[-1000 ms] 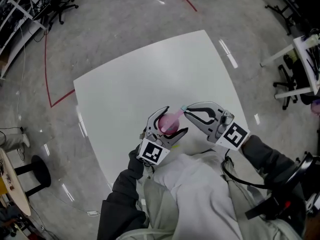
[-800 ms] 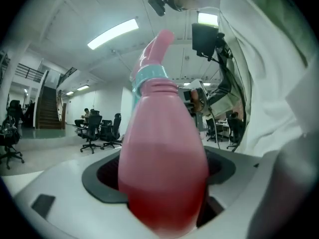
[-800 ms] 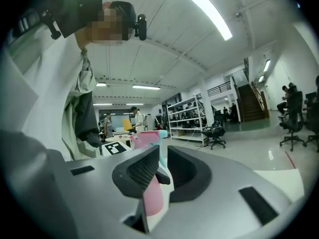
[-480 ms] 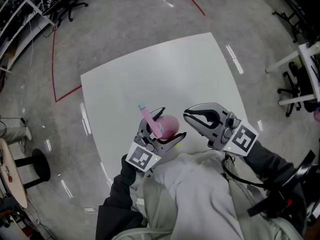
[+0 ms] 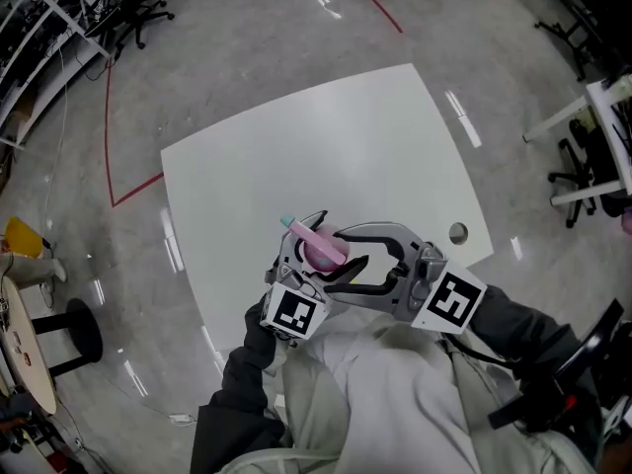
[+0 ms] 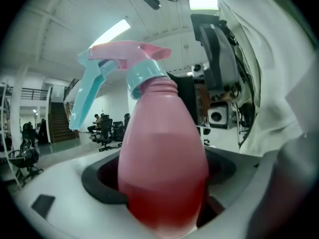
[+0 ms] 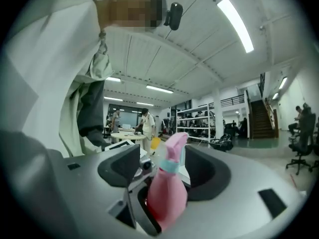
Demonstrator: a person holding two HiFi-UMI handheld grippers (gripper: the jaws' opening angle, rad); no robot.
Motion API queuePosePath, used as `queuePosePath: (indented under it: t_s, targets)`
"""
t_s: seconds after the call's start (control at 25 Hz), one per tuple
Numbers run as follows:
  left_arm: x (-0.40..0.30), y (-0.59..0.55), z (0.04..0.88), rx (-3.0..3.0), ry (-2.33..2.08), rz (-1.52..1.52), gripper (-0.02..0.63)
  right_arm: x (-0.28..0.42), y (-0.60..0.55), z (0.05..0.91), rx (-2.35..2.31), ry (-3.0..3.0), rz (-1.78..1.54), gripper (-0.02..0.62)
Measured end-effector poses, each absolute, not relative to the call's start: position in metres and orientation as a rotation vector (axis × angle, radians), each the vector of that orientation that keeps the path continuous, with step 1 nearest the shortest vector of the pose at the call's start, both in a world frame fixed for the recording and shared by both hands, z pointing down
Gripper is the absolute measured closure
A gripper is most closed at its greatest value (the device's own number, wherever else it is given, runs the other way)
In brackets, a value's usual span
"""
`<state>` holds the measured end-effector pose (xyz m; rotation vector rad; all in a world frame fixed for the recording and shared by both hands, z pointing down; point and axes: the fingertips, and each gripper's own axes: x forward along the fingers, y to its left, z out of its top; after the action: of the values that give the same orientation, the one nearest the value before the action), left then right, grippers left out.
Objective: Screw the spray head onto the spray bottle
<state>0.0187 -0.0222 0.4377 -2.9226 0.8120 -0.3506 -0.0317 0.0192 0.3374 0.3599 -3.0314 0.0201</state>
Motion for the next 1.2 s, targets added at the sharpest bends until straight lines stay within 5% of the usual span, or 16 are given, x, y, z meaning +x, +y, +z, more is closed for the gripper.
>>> queuePosePath:
  t_s: [0.16,0.32,1.2]
  targets:
    - [0.033,-0.004,0.448,-2.915,0.676,-0.426,0.164,-0.032,0.016,0.327,0.237,-3.054,0.105,0.325]
    - [0.036,0.003,0.448,-2.897,0.606,-0.474,0.164,-0.027,0.023,0.326,0.067,-2.970,-0.077,0.503]
    - [0.037,0.005,0.454,-3.042,0.547,-0.644,0.164,-0.018,0.015,0.333,0.095,-2.922,-0.083,0.509]
